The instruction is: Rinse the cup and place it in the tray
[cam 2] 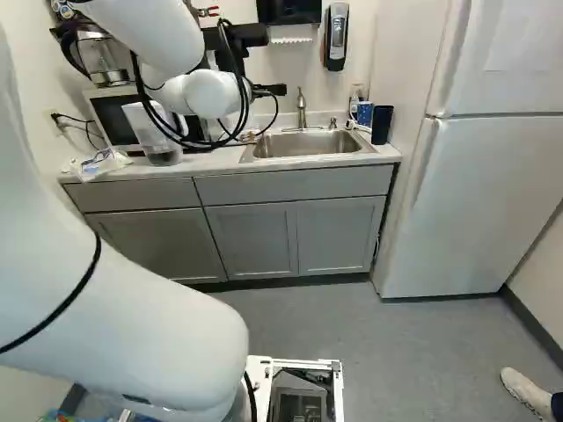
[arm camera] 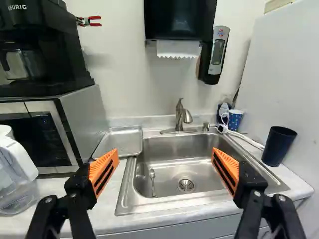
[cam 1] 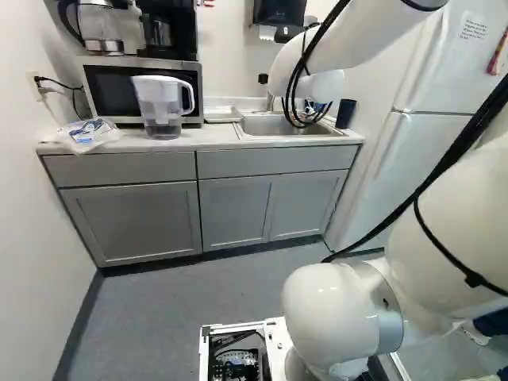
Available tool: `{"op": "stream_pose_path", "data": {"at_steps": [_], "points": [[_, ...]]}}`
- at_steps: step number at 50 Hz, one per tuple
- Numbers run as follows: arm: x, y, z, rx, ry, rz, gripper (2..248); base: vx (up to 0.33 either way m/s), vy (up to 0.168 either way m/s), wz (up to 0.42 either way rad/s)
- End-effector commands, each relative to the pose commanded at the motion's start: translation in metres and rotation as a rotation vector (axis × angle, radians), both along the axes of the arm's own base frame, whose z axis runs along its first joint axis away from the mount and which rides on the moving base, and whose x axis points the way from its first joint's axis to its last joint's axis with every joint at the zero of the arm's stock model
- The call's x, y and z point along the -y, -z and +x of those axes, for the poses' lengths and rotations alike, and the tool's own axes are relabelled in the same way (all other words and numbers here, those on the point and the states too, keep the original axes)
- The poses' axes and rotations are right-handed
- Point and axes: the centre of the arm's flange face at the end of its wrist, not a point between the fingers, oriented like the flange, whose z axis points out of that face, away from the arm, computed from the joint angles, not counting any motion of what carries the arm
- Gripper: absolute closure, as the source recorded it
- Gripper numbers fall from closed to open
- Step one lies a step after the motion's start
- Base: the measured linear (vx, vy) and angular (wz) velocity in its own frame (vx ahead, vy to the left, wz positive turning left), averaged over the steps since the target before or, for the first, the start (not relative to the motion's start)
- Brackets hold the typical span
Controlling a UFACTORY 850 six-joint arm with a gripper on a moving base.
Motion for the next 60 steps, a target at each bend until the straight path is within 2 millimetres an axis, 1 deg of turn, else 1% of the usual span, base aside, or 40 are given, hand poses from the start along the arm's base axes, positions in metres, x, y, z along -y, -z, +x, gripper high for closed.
{"op": "stream_pose_path", "data": {"at_steps": [51, 60], "points": [[0.0, -0.048, 0.016, 0.009, -0.001, 0.0, 3, 0.0, 0.0, 0.0], [0.0, -0.048, 0.017, 0.006, -0.001, 0.0, 3, 0.0, 0.0, 0.0]]}}
